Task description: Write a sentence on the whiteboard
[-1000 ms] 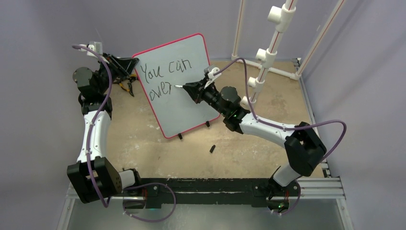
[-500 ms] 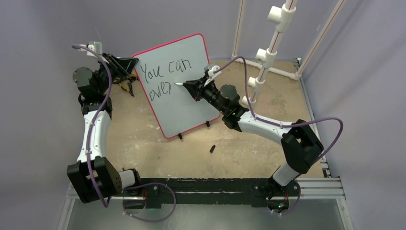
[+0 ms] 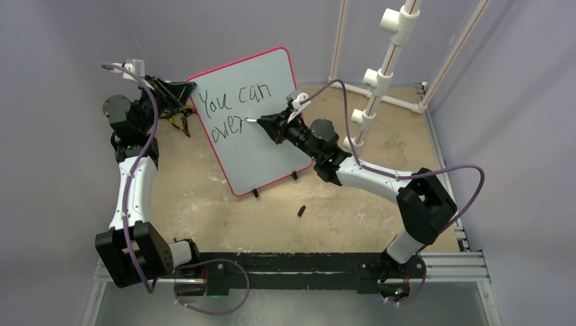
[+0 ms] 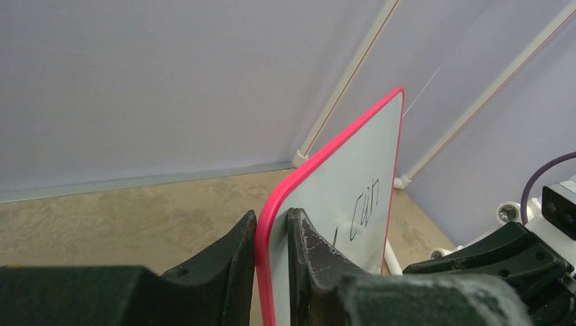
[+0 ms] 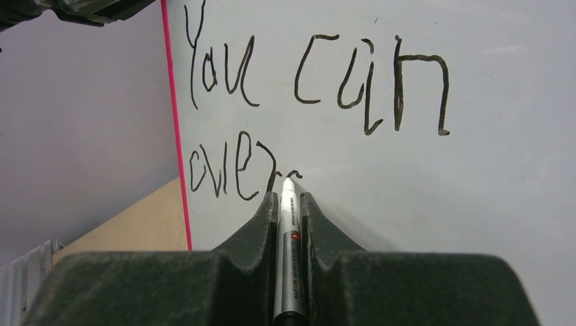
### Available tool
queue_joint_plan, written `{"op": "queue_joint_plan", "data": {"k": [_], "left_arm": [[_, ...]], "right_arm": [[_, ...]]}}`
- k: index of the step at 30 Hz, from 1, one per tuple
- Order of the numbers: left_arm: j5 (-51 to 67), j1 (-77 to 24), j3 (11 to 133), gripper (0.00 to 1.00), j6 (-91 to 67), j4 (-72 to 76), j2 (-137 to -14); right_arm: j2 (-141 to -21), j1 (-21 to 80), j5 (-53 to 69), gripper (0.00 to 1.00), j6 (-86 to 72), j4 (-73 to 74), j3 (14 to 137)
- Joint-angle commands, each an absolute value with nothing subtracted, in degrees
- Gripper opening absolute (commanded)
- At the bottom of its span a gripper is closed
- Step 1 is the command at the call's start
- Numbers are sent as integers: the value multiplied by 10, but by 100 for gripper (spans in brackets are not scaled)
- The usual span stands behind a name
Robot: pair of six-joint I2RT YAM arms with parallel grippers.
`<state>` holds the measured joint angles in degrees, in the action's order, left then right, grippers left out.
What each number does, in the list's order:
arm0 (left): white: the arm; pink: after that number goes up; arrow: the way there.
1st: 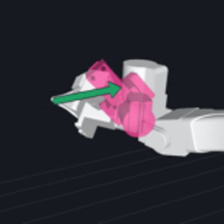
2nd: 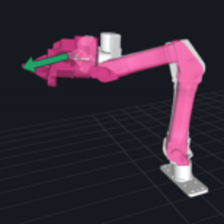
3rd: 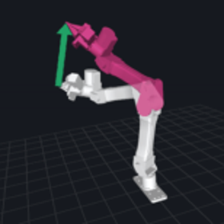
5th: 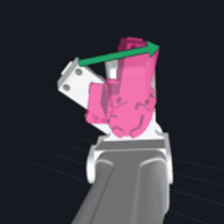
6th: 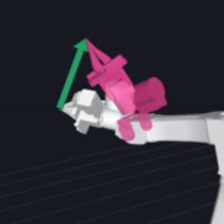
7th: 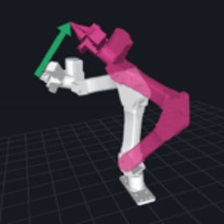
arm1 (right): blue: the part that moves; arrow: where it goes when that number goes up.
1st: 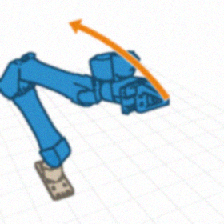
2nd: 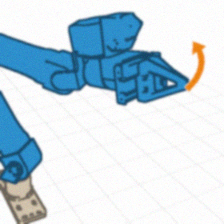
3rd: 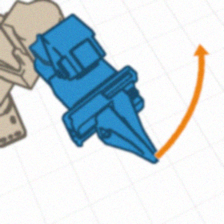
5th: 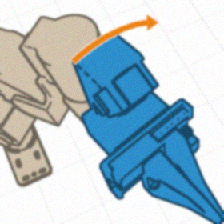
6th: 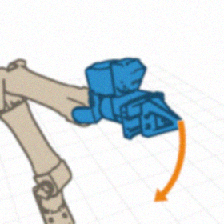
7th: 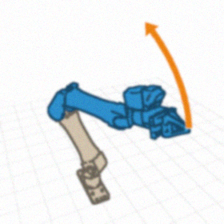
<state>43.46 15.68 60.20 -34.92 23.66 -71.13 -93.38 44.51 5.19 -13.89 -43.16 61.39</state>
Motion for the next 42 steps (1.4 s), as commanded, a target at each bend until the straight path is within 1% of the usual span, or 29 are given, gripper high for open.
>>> {"op": "queue_joint_plan", "data": {"k": [1, 9, 19, 23, 42], "left_arm": [[446, 158, 598, 17, -348, 237, -713], [446, 159, 598, 17, -349, 237, -713], [446, 159, 598, 17, -350, 239, -714], [446, 159, 597, 17, -351, 239, -714], [446, 159, 597, 17, -351, 240, -714]], "right_arm": [[-931, 446, 61, 0, -128, -425, 606], [-915, 447, 48, 0, -124, -415, 587], [-881, 447, -7, 0, -118, -421, 578], [-867, 447, -1, 0, -119, -426, 577], [-910, 440, 12, 0, -114, -428, 624]]}}
